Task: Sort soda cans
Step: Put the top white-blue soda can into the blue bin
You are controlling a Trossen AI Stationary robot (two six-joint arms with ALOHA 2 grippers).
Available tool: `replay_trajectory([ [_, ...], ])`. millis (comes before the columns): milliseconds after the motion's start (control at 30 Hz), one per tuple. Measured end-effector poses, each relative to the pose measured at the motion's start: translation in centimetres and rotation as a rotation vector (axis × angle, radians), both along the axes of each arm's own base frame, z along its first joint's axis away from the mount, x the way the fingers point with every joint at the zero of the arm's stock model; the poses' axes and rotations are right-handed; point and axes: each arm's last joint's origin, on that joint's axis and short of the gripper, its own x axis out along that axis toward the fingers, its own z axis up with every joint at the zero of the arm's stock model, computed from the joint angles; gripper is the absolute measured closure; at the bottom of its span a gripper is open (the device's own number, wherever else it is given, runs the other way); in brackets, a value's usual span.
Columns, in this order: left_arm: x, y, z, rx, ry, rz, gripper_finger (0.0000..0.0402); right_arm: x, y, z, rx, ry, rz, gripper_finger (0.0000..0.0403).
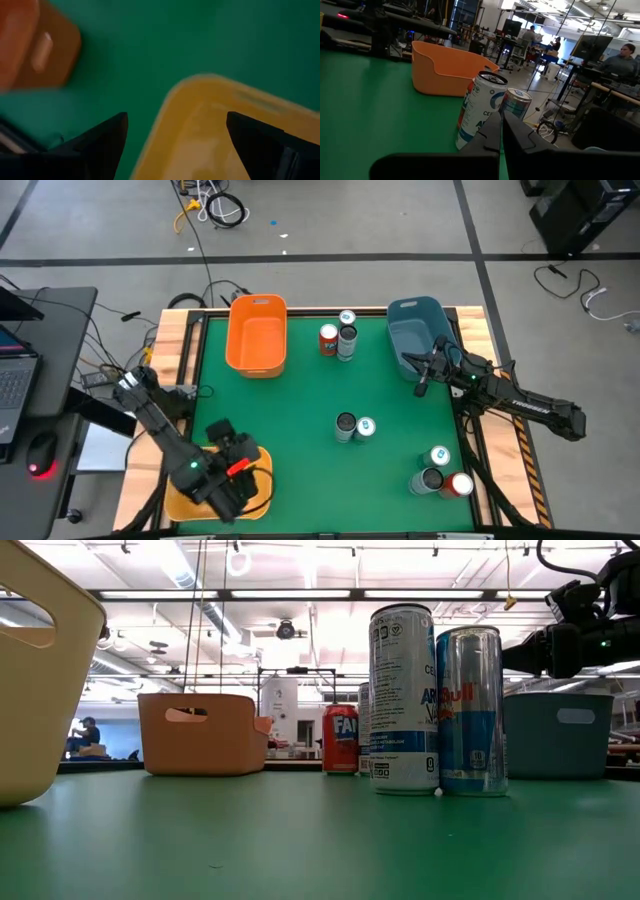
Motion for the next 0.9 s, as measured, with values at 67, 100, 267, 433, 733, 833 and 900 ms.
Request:
replay_trajectory([
  [67,0.9,0.5,-0.3,0.055,-0.040,-0.013,0.0058,0.0,0.0,0.0,0.000,0.000,0.000,0.0396],
  [100,1.3,0.8,-0.6,0.078,-0.057,-0.018,0.0058,0.0,0.0,0.0,0.000,0.000,0.000,0.0396],
  [267,2.9,2.5,-1.7,0.194,-0.058,-0.052,0.0067,0.0,0.0,0.0,0.000,0.000,0.000,0.0396],
  [433,5.6,4.4,-2.2,0.374,-0.061,-0.221,0.0125,0.0,0.0,0.0,0.000,0.000,-0.001,0.0396],
  [733,10.6,8.8,-2.5,0.383,0.008,-0.541,0.0372,0.0,0.0,0.0,0.000,0.000,0.000,0.0396],
  [833,11.8,10.4,-2.4,0.310,-0.009,-0.602,0.0390,0.0,0.0,0.0,0.000,0.000,0.000,0.0396],
  [900,12.5,11.5,-2.2,0.306,-0.036,-0.622,0.0390,0.0,0.0,0.0,0.000,0.000,0.000,0.0396],
])
